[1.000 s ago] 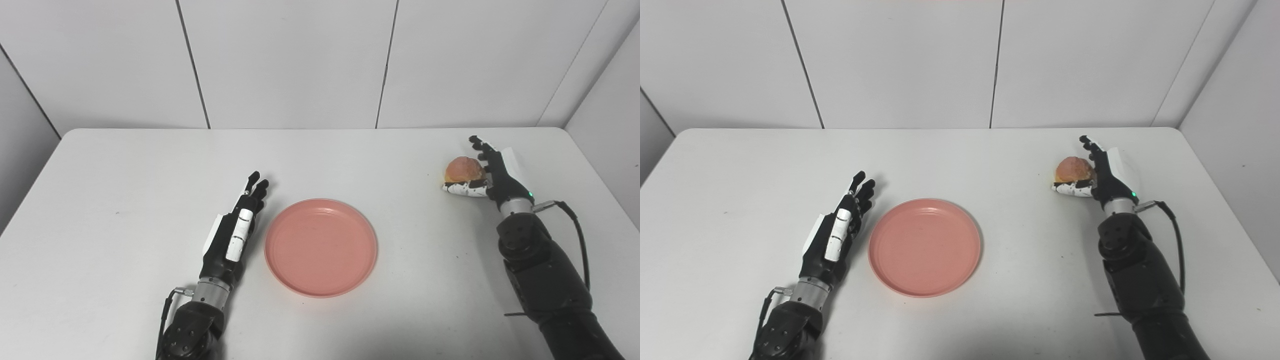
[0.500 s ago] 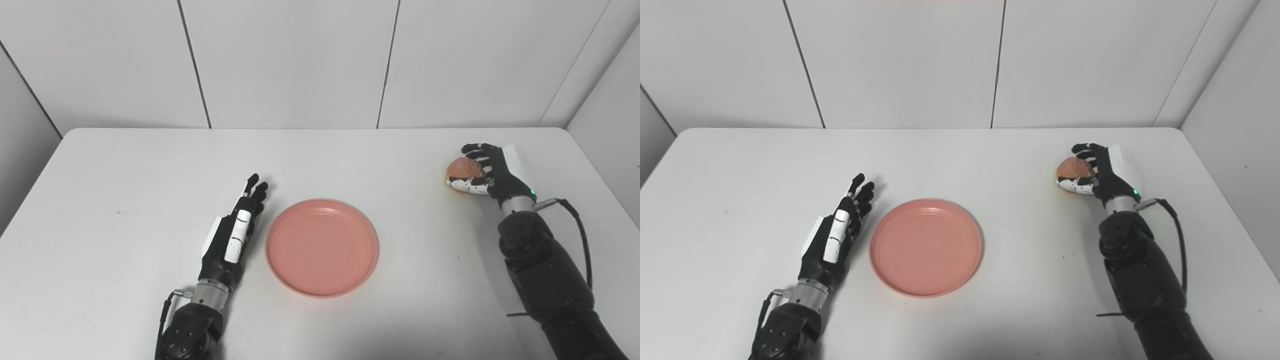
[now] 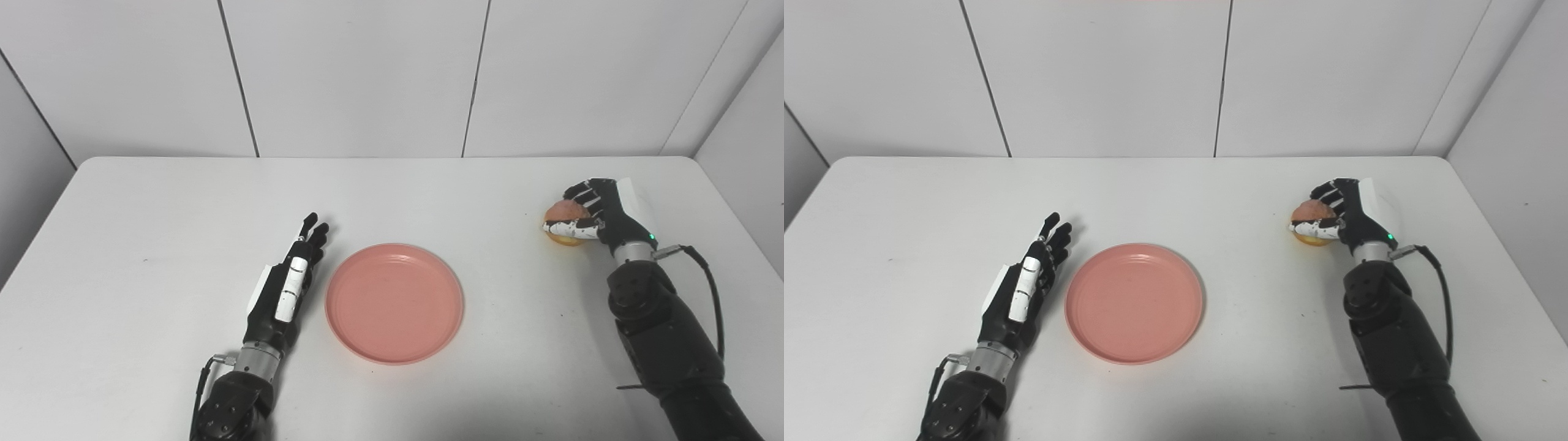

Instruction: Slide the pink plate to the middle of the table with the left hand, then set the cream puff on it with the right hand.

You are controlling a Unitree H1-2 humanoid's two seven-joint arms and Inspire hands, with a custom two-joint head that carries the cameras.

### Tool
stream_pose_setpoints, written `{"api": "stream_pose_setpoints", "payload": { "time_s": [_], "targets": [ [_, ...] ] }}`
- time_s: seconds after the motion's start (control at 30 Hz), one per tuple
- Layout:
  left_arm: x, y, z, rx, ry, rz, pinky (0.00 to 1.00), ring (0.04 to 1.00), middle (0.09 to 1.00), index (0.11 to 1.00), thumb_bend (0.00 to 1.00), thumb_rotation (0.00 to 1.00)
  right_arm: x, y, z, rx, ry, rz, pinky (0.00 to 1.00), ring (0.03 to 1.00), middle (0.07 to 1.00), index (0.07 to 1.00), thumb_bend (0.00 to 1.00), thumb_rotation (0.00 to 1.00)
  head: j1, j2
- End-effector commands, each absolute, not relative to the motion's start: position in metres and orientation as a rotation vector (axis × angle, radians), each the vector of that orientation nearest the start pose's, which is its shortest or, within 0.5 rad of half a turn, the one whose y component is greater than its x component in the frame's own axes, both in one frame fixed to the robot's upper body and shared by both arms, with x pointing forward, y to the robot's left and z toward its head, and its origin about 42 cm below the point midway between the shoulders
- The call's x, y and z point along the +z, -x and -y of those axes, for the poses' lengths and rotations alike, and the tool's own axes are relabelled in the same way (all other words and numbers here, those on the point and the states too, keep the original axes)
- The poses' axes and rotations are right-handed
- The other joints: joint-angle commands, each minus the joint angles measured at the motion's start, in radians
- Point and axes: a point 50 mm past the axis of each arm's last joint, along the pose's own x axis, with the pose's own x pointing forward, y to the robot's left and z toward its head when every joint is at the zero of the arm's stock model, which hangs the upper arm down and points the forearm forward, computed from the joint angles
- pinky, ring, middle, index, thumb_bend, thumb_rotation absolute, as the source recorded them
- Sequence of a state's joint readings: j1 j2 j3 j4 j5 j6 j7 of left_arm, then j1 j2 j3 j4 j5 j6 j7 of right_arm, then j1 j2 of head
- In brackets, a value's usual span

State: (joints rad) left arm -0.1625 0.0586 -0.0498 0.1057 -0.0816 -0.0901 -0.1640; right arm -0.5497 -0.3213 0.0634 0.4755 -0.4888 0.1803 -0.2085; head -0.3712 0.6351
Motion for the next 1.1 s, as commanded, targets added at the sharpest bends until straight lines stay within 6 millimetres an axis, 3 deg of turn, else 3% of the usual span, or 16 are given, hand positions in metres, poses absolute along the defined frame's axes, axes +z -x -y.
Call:
{"api": "stream_pose_setpoints", "payload": {
  "time_s": [0.0,0.1,0.17,0.27,0.33,0.53,0.6,0.77,1.07],
  "targets": [
    [0.1,-0.321,-0.2,-0.243,0.003,0.076,1.0,0.987,0.966,0.967,0.66,1.0,0.2,-0.462,0.31,-0.313,0.827,0.068,0.39,0.435,0.515,0.493,0.52,0.0,0.0,-0.001],
    [0.101,-0.321,-0.199,-0.243,-0.002,0.076,1.0,0.985,0.964,0.966,0.67,1.0,0.204,-0.461,0.308,-0.326,0.803,0.099,0.38,0.434,0.514,0.495,0.52,0.0,0.0,-0.004],
    [0.1,-0.321,-0.198,-0.244,-0.002,0.077,1.0,0.983,0.961,0.964,0.66,1.0,0.206,-0.46,0.307,-0.33,0.793,0.131,0.29,0.407,0.505,0.502,0.51,0.0,0.001,-0.002],
    [0.099,-0.321,-0.198,-0.245,0.0,0.074,1.0,0.983,0.96,0.963,0.66,1.0,0.21,-0.459,0.305,-0.328,0.777,0.171,0.26,0.382,0.496,0.515,0.51,0.0,0.006,-0.005],
    [0.099,-0.321,-0.197,-0.246,0.0,0.071,1.0,0.985,0.964,0.964,0.65,1.0,0.212,-0.458,0.304,-0.327,0.763,0.19,0.35,0.428,0.535,0.476,0.51,0.0,0.01,-0.004],
    [0.1,-0.32,-0.194,-0.245,0.0,0.076,1.0,0.98,0.96,0.959,0.64,1.0,0.225,-0.453,0.296,-0.302,0.733,0.266,0.43,0.458,0.551,0.446,0.51,0.0,0.018,-0.004],
    [0.099,-0.32,-0.194,-0.246,0.004,0.08,1.0,0.983,0.961,0.962,0.65,1.0,0.23,-0.45,0.291,-0.29,0.722,0.293,0.46,0.443,0.528,0.475,0.51,0.0,0.02,-0.002],
    [0.1,-0.32,-0.192,-0.245,0.004,0.083,1.0,0.985,0.961,0.962,0.64,1.0,0.241,-0.445,0.28,-0.264,0.706,0.354,0.41,0.424,0.536,0.48,0.51,0.0,0.026,-0.003],
    [0.101,-0.319,-0.189,-0.245,-0.005,0.087,1.0,0.983,0.961,0.96,0.63,1.0,0.262,-0.425,0.241,-0.153,0.652,0.452,0.39,0.419,0.541,0.479,0.51,0.0,0.059,0.002]
  ]
}}
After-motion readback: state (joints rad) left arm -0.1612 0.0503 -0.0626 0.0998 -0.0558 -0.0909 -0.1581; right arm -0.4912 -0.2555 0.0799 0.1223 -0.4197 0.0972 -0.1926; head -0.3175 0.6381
